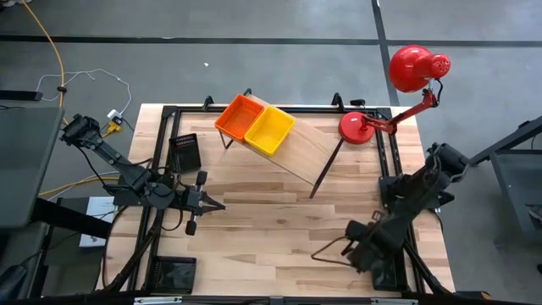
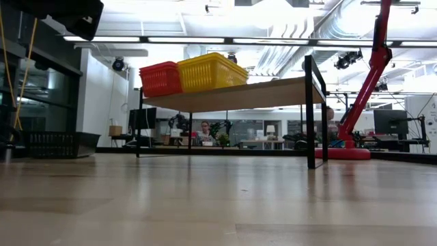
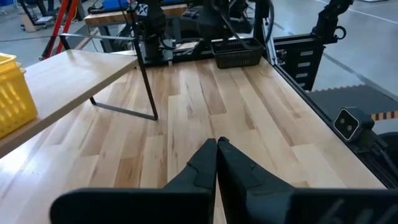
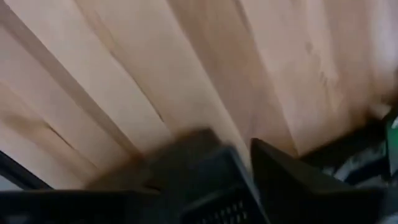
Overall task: Stack baskets on shelf by color
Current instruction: Put the bottom right black bin on the shelf
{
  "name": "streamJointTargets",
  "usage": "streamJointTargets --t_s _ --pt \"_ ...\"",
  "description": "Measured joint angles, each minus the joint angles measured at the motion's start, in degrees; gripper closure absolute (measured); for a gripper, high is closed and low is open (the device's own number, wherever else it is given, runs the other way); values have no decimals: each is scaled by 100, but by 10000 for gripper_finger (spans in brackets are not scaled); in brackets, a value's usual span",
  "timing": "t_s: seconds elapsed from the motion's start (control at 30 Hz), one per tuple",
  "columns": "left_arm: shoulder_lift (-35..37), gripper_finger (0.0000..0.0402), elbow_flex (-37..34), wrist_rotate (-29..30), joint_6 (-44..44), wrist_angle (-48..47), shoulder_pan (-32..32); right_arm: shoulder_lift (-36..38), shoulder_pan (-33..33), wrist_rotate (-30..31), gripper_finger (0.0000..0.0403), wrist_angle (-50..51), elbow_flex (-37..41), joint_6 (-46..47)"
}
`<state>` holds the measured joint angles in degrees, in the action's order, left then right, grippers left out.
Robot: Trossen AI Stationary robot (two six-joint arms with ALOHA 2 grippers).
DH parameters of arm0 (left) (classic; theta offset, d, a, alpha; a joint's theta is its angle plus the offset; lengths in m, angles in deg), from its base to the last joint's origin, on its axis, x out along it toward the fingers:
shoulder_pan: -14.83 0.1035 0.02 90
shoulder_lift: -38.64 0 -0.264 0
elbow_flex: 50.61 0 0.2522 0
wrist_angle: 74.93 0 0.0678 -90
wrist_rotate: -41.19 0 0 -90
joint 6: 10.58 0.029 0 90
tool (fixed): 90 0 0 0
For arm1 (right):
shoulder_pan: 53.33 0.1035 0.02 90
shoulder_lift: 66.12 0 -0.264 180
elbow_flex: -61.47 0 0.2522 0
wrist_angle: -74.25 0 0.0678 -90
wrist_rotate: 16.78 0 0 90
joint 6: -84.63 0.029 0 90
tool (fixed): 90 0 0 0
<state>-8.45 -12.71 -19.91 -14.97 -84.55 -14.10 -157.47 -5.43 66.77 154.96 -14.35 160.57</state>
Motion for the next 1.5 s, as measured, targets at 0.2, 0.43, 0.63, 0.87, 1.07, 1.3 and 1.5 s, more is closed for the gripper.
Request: streamJointTargets --t_s 0.2,0.43,0.63,0.87,1.07,1.3,1.5 --pt "0 401 0 0 4 0 0 -214 302 -660 161 462 0 -87" --pt "0 401 0 0 4 0 0 -210 625 -797 151 532 252 114" --pt "0 401 2 0 5 0 0 -210 690 -884 151 -126 1008 111" --pt "0 401 2 0 4 0 0 -212 690 -710 163 -644 1447 -43" --pt "0 401 4 0 4 0 0 -212 665 -707 280 -701 1488 -278" --pt "0 401 5 0 4 0 2 -71 486 -719 377 -761 1173 -549" --pt "0 401 7 0 4 0 2 183 30 -17 397 -1124 431 -744"
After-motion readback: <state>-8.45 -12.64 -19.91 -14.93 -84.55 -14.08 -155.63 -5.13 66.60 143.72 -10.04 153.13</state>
